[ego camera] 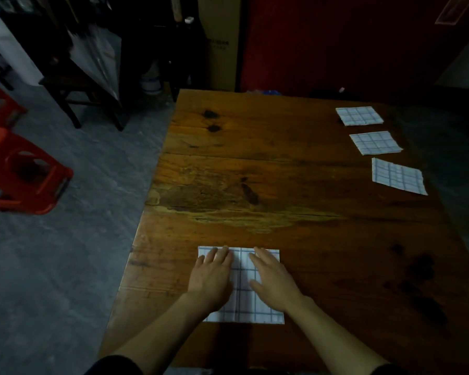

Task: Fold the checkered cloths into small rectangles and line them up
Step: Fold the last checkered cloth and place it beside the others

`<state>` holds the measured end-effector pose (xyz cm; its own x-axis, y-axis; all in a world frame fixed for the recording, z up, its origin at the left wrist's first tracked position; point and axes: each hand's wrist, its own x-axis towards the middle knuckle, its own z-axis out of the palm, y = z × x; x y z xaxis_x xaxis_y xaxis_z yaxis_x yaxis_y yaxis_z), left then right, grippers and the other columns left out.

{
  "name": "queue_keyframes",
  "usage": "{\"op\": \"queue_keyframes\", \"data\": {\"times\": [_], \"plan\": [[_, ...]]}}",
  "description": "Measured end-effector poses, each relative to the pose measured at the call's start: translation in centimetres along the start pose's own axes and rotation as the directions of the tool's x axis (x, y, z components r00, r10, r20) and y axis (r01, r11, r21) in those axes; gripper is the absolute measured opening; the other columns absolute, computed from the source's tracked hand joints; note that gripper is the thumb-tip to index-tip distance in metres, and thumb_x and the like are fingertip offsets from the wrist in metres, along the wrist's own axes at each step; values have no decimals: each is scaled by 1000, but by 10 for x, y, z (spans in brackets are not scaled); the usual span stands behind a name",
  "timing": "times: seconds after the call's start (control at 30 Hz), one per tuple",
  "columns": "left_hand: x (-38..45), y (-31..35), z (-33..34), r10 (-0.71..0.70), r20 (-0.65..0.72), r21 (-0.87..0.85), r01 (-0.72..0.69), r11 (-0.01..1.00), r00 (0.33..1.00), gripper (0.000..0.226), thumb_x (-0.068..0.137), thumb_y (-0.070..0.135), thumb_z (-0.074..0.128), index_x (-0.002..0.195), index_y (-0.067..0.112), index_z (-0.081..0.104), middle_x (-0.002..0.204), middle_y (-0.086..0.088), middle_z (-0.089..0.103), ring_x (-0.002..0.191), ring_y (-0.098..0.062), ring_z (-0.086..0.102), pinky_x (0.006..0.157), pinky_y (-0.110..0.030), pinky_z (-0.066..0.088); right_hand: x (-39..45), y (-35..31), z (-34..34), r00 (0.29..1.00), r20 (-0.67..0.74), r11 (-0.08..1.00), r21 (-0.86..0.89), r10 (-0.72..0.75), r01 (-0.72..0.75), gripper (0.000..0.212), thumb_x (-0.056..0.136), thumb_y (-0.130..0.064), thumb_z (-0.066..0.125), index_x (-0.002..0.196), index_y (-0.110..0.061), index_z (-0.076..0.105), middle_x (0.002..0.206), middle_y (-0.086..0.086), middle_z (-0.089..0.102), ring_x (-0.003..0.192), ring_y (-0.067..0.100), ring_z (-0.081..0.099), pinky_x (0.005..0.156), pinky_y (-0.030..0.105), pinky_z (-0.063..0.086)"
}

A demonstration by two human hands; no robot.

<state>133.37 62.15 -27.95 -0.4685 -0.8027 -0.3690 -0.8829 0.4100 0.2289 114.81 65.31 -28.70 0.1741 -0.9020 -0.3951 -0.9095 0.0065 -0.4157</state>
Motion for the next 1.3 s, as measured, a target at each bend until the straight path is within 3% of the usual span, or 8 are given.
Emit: {"op": "queue_keyframes", "data": {"times": [0.1, 0.27, 0.57, 0.73, 0.87, 1.07, 1.3], "plan": [[12, 5, 10, -28, 23, 43, 27, 999, 999, 80, 96, 37, 51, 156, 15, 2, 165, -4, -1, 151, -26, 2, 121, -45, 14, 7, -3, 5, 1000, 16, 1000, -18, -4, 5, 71, 100, -36, 48, 155, -18, 8, 163, 0, -2, 149, 15, -5, 121, 33, 5], [22, 5, 14, 41, 87, 108, -50, 993, 995, 80, 97, 36, 50, 156, 15, 0, 164, -4, -7, 151, -23, -4, 121, -45, 8, 11, -8, 9, 998, 43, 993, -107, -36, 40, 71, 100, -30, 45, 155, -16, 2, 163, 3, -8, 149, 18, -10, 120, 34, -2], [5, -25, 26, 5, 18, -3, -5, 1000, 1000, 75, 97, 40, 48, 154, 17, 6, 164, -5, -1, 150, -21, -3, 120, -45, 3, 1, 26, 11, 999, 10, 996, -71, 49, -48, 66, 102, -41, 37, 155, -19, 2, 162, -4, -9, 148, 10, -10, 122, 38, -3], [-2, -47, 30, -67, -4, 23, 67, 997, 998, 79, 95, 42, 50, 155, 14, 6, 164, -7, 4, 151, -22, 1, 120, -44, 6, -4, 42, 7, 995, -6, 992, -85, 96, -96, 68, 101, -39, 39, 155, -22, 2, 163, -5, -6, 148, 9, -7, 122, 37, -3], [0, -42, 23, -91, -54, 21, 92, 996, 994, 73, 96, 43, 47, 154, 15, 12, 163, -6, 12, 150, -24, 7, 121, -46, 11, 1, 32, 7, 989, -102, 993, -34, 107, -110, 64, 101, -37, 41, 155, -19, 10, 163, -2, 5, 149, 12, 1, 121, 33, -1], [10, -4, 17, 25, -61, 25, -24, 999, 998, 73, 95, 39, 54, 154, 17, 15, 163, -3, 12, 150, -21, 6, 120, -41, 6, 8, -6, 19, 993, -82, 994, -76, -82, 76, 64, 100, -30, 46, 154, -19, 15, 163, -1, 8, 149, 13, 1, 121, 32, 0], [12, -8, 17, 13, -53, 15, -13, 1000, 999, 67, 95, 39, 52, 152, 15, 25, 161, -2, 21, 147, -20, 21, 119, -39, 20, 12, 0, 22, 997, -77, 997, -78, -30, 24, 63, 99, -31, 48, 153, -16, 19, 163, 0, 8, 149, 15, 3, 121, 33, 4]]}}
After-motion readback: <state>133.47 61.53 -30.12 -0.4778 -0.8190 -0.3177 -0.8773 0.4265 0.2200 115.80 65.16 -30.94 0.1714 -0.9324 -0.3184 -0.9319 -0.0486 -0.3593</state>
